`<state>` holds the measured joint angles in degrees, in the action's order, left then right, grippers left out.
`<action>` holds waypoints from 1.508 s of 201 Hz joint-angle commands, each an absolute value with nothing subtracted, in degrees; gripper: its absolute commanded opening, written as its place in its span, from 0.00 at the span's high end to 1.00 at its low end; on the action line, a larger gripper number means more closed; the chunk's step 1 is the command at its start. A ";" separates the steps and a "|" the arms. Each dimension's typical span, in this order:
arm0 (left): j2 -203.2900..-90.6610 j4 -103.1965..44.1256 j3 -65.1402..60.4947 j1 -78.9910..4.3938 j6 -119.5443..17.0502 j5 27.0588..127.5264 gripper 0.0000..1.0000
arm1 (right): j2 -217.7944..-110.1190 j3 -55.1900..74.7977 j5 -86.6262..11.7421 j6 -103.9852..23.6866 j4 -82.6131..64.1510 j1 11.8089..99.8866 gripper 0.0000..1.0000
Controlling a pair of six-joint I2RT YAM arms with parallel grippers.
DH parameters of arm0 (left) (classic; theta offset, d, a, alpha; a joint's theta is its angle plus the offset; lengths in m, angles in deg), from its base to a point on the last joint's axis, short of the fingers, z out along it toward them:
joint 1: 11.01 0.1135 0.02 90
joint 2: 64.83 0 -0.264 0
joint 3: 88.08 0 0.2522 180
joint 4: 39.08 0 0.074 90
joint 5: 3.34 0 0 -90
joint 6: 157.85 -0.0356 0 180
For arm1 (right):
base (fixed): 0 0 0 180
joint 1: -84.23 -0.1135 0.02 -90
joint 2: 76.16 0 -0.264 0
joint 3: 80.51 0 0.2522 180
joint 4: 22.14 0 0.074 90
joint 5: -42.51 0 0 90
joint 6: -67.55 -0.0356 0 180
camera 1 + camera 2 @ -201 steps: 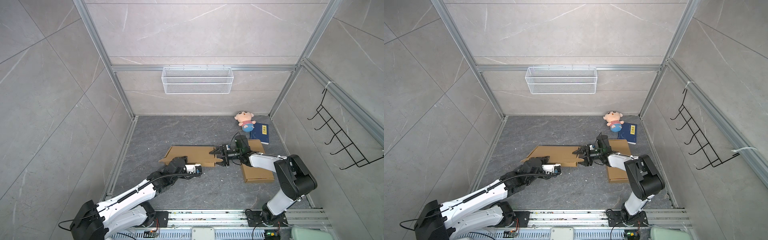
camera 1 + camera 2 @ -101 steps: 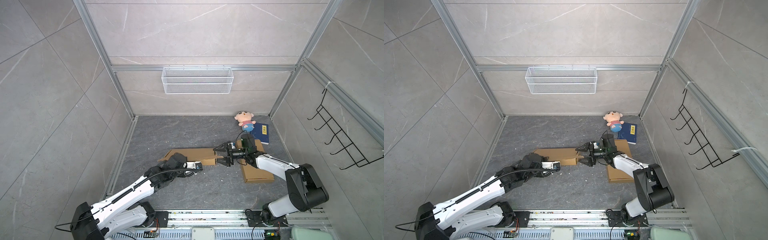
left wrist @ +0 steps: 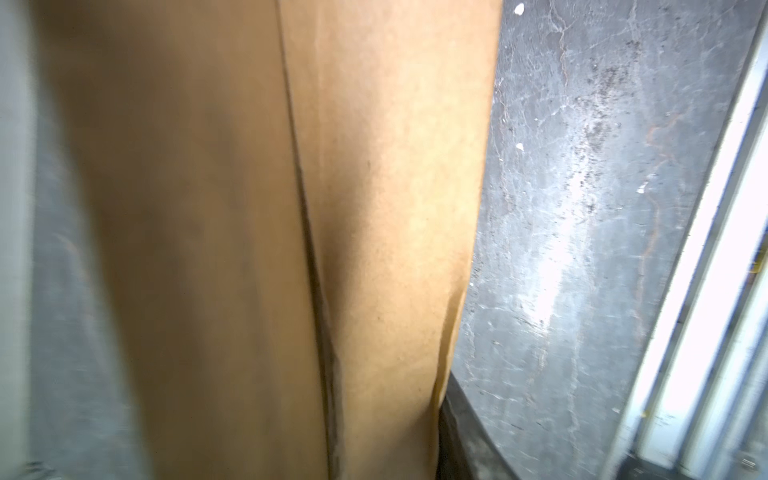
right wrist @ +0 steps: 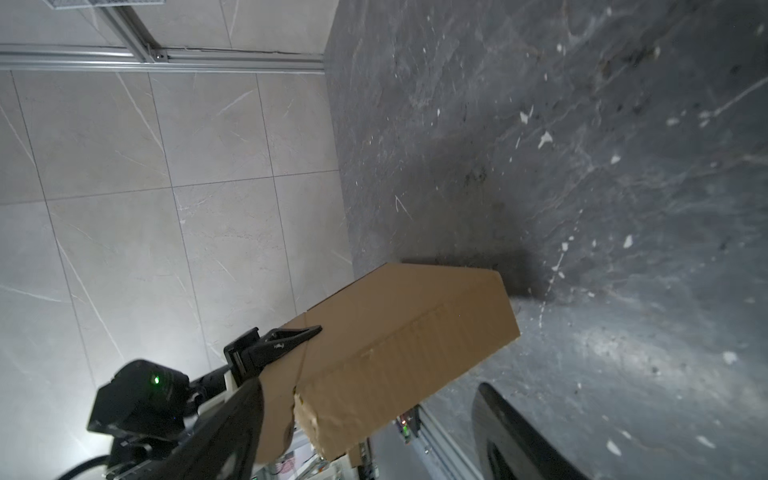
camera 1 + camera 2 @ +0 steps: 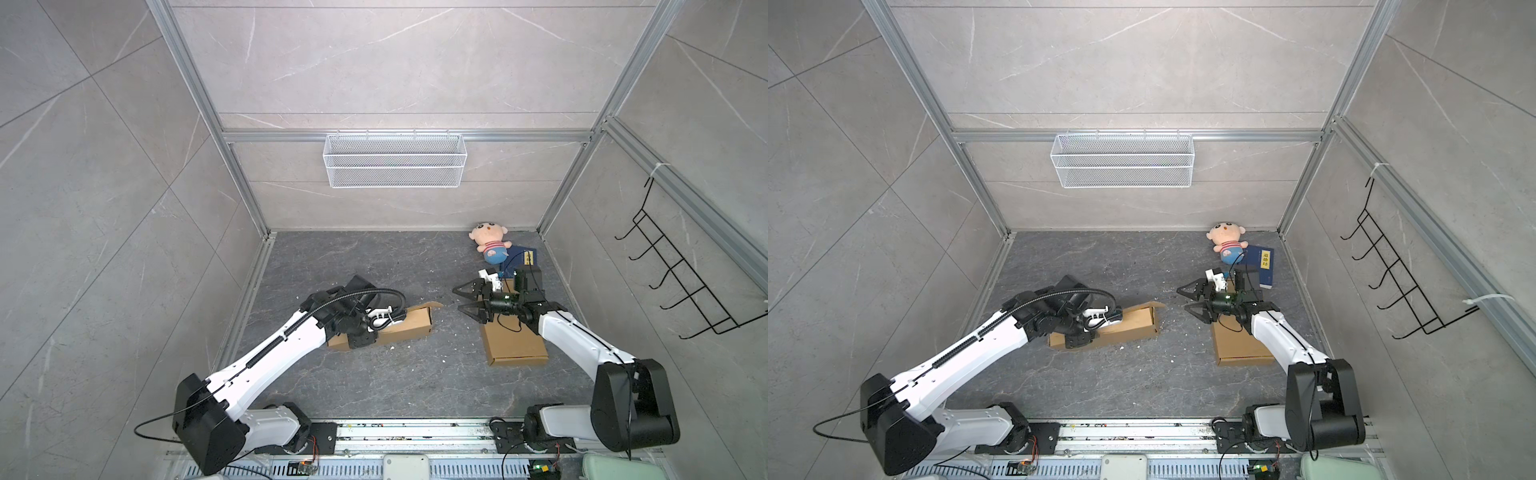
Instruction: Fold the paper box
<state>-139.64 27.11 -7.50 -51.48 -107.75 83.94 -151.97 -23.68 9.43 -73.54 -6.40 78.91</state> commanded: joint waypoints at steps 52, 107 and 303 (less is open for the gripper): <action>-149.91 36.30 0.77 -48.54 -108.39 73.52 0.64 | -143.30 -33.02 0.60 -59.87 -12.45 73.10 0.19; -156.13 39.18 6.55 -48.50 -109.47 72.54 0.63 | -149.09 -29.39 -1.78 -59.85 -15.60 66.05 0.19; -160.09 36.96 8.45 -48.43 -110.97 74.26 0.64 | -148.67 -12.60 -16.22 -39.65 14.10 63.75 0.25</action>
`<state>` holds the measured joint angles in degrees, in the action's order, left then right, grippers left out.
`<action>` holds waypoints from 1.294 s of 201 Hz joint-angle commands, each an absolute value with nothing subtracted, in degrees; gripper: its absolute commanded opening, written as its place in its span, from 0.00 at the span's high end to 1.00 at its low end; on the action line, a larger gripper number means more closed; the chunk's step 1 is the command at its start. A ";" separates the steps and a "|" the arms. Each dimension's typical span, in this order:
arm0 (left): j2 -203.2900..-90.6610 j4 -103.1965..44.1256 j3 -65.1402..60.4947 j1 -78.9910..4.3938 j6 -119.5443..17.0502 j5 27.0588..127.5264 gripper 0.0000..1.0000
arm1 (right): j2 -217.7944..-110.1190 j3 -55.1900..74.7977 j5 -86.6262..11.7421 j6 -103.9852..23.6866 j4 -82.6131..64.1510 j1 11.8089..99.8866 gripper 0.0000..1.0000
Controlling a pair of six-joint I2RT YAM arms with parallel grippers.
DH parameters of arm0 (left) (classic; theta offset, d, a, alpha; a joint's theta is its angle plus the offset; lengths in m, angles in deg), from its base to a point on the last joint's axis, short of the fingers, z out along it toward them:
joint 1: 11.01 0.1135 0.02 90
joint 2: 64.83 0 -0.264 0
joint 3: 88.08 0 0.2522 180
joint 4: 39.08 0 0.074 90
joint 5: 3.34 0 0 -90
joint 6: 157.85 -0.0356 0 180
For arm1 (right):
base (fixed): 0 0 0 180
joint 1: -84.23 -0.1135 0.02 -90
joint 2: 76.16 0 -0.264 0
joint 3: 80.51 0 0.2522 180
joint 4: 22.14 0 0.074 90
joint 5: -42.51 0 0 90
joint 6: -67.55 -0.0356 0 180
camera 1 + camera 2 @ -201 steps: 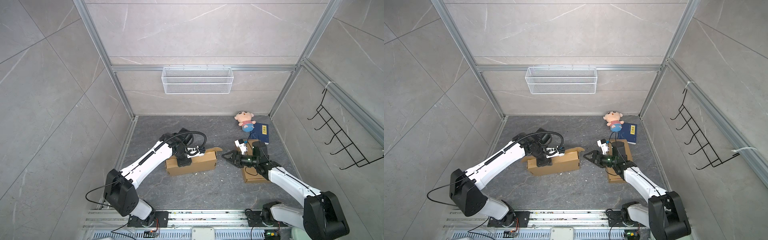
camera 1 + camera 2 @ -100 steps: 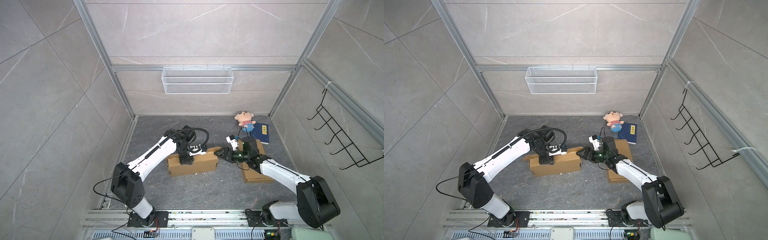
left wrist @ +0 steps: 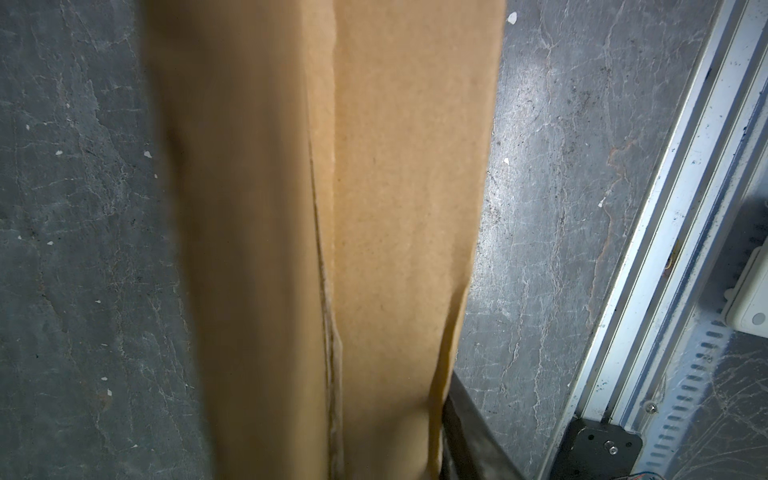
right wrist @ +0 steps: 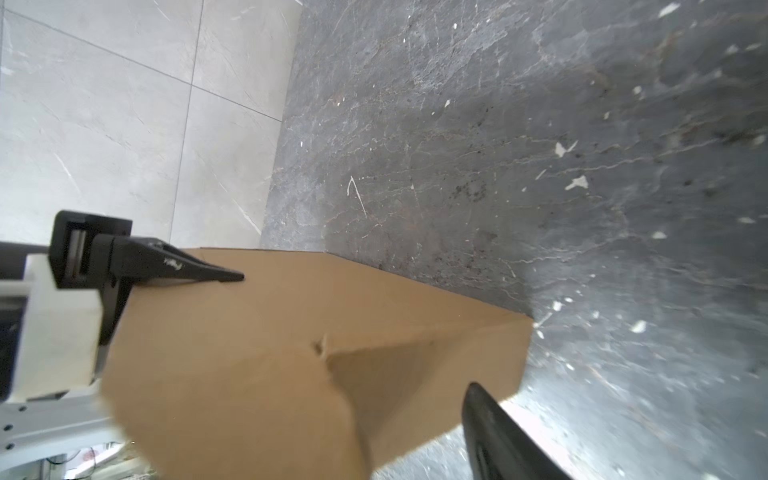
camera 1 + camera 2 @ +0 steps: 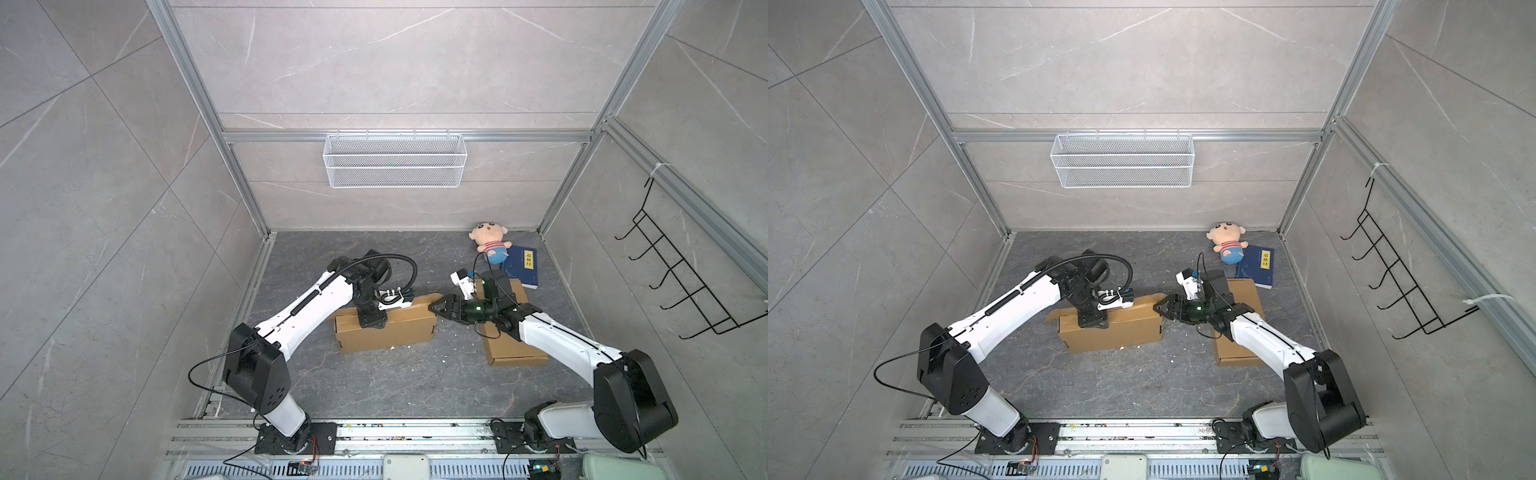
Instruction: Fold the paper box
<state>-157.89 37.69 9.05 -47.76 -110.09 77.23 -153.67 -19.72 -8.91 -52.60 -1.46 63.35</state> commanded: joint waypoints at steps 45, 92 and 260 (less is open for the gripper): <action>-160.18 36.43 8.31 -48.52 -111.24 74.36 0.64 | -149.13 -4.85 -30.37 -22.09 28.52 60.83 0.30; -160.50 36.15 8.62 -48.47 -111.51 74.36 0.63 | -156.07 5.13 -36.18 -12.70 35.86 56.05 0.34; -159.93 35.54 8.13 -48.42 -111.49 74.52 0.64 | -164.22 15.60 -33.96 -12.79 41.61 53.12 0.88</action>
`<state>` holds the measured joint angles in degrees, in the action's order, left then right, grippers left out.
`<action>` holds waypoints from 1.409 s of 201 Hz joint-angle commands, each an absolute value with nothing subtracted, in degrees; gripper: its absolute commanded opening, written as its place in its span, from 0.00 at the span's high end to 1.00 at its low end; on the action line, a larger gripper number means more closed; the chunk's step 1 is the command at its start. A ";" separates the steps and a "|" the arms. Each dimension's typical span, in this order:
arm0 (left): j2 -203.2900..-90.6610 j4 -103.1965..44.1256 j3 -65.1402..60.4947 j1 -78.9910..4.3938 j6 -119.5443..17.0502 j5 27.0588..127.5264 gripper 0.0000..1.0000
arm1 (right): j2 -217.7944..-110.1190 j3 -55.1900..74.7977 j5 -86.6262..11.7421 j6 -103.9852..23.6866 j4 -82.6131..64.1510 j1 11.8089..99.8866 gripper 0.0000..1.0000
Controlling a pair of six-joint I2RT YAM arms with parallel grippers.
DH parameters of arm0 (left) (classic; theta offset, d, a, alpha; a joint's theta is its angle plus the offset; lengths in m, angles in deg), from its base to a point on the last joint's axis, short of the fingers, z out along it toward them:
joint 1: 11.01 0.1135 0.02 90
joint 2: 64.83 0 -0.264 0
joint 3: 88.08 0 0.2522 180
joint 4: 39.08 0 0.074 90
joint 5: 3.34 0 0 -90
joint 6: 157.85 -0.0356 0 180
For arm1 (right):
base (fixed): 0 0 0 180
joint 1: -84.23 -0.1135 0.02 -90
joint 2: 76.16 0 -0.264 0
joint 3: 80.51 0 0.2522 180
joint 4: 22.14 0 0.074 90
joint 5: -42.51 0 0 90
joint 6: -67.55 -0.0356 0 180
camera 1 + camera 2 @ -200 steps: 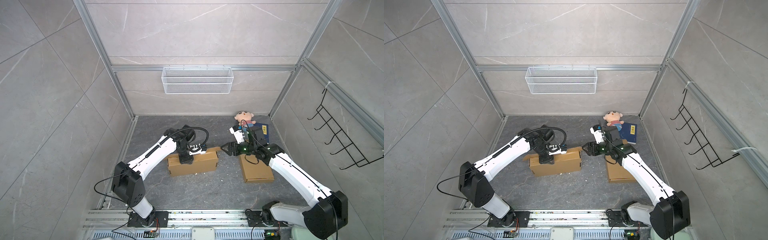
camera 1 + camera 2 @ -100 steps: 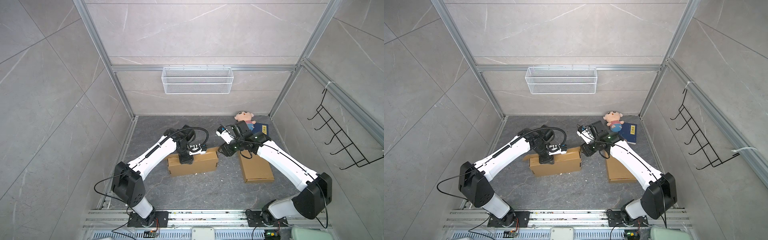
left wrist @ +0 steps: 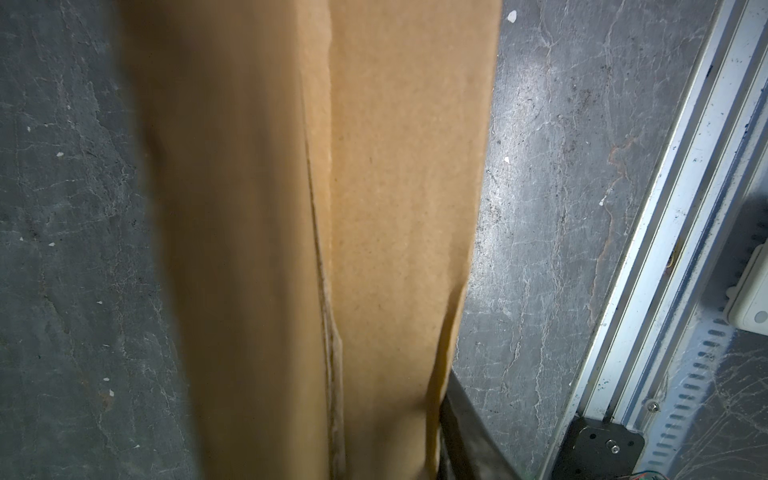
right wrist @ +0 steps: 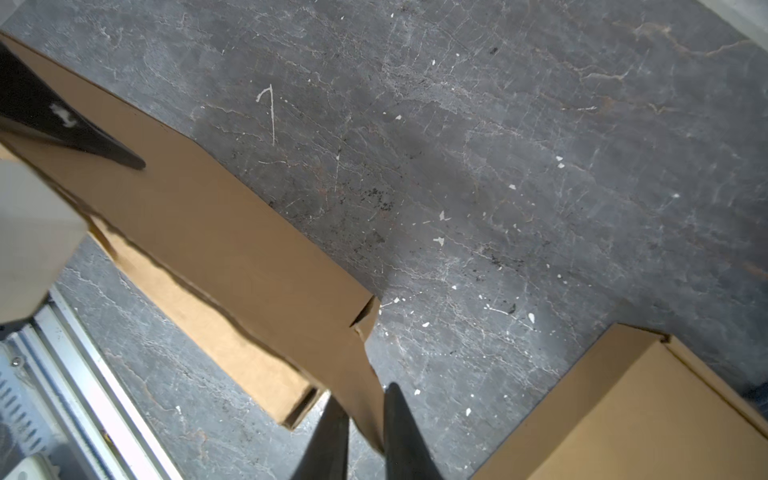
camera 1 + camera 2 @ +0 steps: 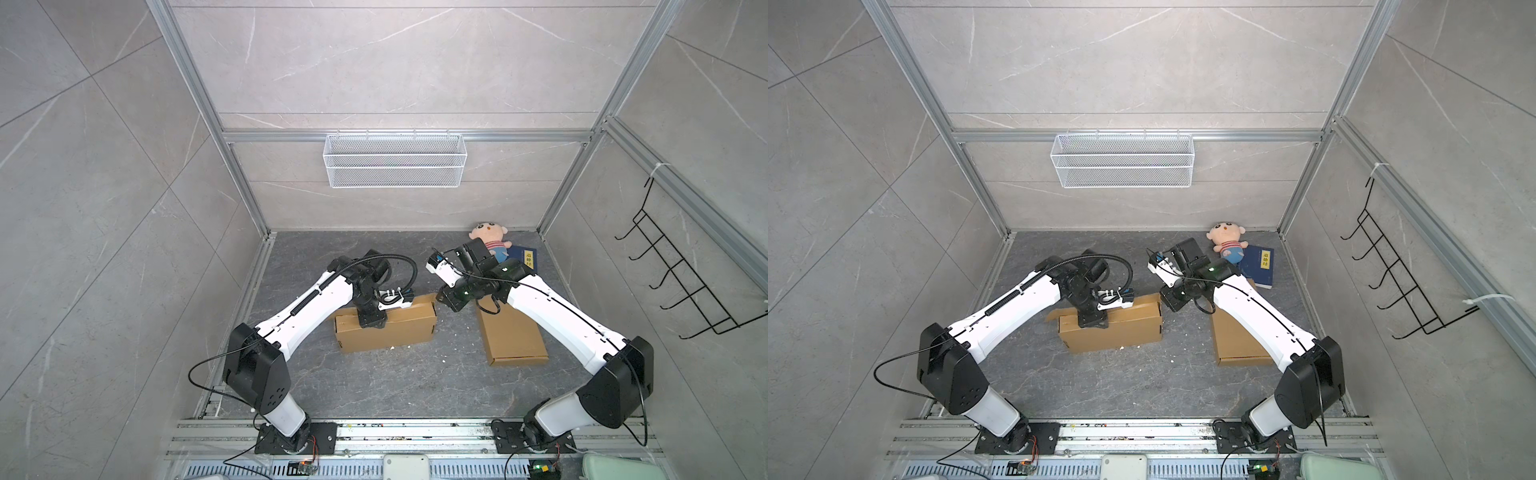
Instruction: Fold the paper box
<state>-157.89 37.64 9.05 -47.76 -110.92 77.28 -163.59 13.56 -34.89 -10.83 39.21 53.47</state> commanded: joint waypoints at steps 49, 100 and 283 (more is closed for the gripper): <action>-160.24 35.55 8.38 -48.48 -111.40 74.19 0.64 | -164.40 15.16 -32.45 -23.03 40.17 52.77 0.93; -160.43 35.56 8.48 -48.52 -111.13 73.73 0.64 | -163.96 13.16 -31.83 -35.12 36.67 51.84 0.93; -157.08 32.04 8.93 -47.67 -107.03 82.42 0.46 | -162.55 7.46 -37.65 -37.94 33.38 50.48 0.98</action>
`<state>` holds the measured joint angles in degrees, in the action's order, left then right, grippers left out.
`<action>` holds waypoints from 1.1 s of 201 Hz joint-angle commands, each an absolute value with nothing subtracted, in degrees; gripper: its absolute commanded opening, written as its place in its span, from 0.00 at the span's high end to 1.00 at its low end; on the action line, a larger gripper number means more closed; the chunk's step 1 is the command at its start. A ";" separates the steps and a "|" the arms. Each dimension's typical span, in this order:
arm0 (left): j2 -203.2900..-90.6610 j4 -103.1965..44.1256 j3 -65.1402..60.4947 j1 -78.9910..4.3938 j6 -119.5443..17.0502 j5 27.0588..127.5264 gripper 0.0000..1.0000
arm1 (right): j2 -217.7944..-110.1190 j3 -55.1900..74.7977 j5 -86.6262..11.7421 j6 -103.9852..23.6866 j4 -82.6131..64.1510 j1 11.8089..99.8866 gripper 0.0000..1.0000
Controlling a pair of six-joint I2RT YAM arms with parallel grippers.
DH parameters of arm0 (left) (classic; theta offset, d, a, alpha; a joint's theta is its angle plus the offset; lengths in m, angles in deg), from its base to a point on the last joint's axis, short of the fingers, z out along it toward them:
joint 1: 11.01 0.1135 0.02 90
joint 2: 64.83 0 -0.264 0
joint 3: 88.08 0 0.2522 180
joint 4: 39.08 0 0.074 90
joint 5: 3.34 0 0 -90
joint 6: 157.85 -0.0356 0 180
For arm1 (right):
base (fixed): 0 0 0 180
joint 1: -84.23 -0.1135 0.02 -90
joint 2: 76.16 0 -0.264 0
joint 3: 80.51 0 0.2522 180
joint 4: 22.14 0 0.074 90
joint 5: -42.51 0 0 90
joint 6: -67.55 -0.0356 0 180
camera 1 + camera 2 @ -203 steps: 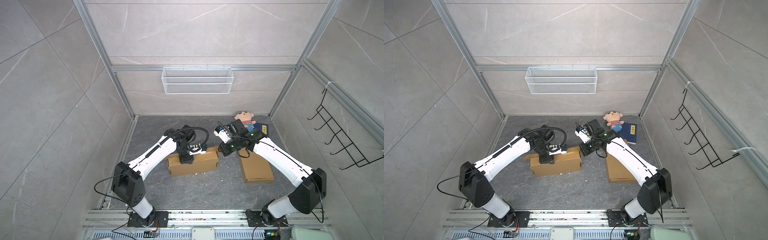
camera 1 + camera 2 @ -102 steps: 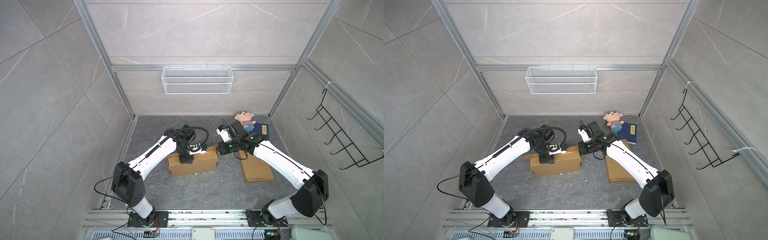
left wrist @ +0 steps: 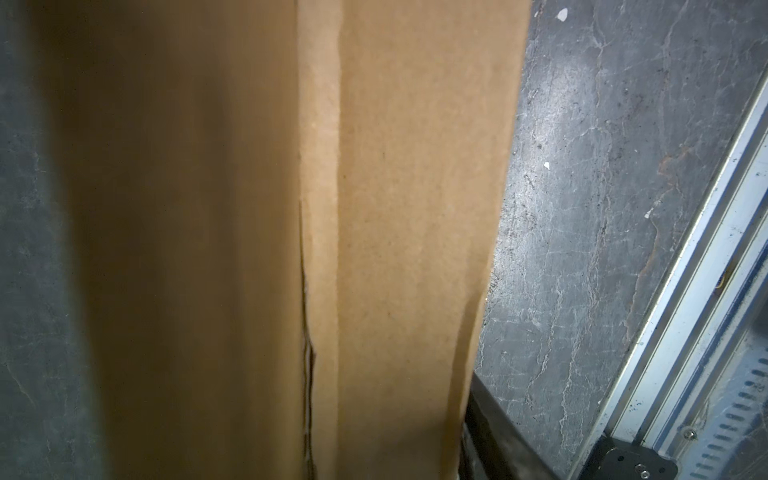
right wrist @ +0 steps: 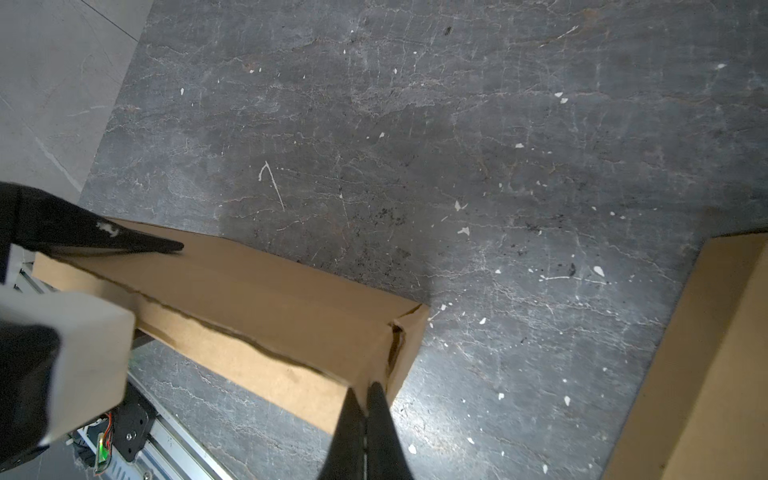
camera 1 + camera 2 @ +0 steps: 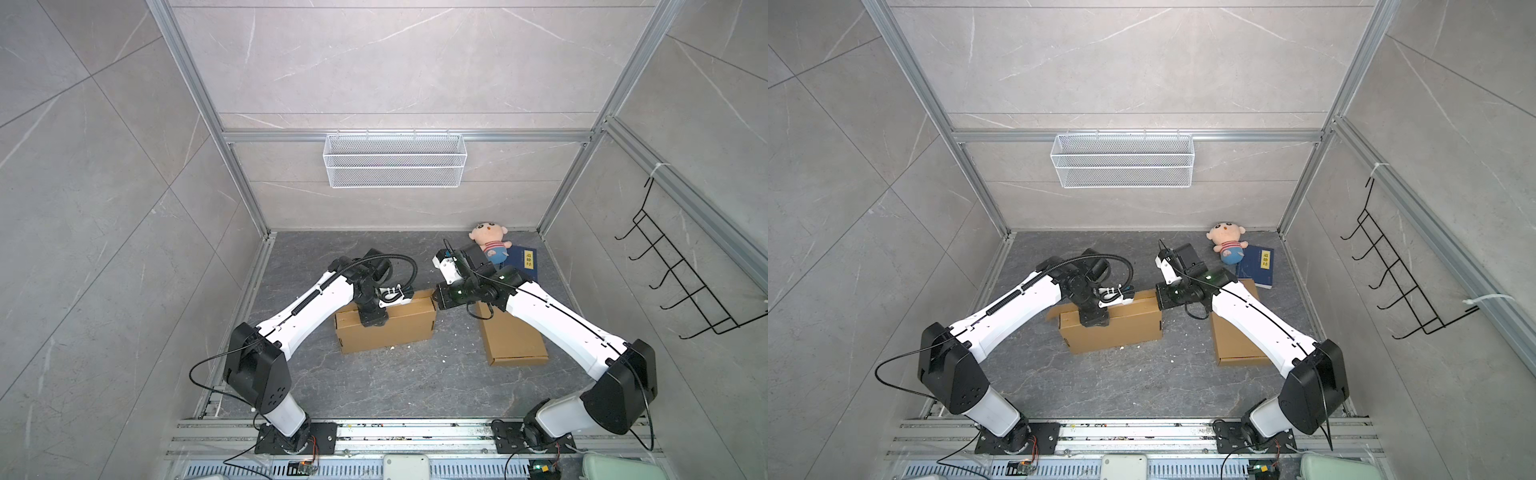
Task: Fold the paper box
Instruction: 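Hold the box with the right gripper while the left gripper releases and lifts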
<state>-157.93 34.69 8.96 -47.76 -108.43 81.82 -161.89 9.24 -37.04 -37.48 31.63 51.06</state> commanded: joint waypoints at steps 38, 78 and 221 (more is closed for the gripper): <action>-155.24 32.13 9.83 -47.33 -106.44 80.98 0.42 | -162.46 7.24 -37.48 -38.18 33.26 50.52 0.99; -151.56 31.61 11.04 -47.22 -105.35 77.33 0.36 | -162.46 7.26 -37.32 -38.66 32.81 50.39 0.99; -130.27 29.55 -0.05 -34.49 -70.61 86.19 0.40 | -162.72 7.46 -37.69 -38.45 33.10 50.29 0.99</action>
<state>-132.78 25.23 0.92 -36.92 -81.55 84.20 -161.89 8.82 -37.69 -37.91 30.56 50.87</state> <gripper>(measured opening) 0.602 0.049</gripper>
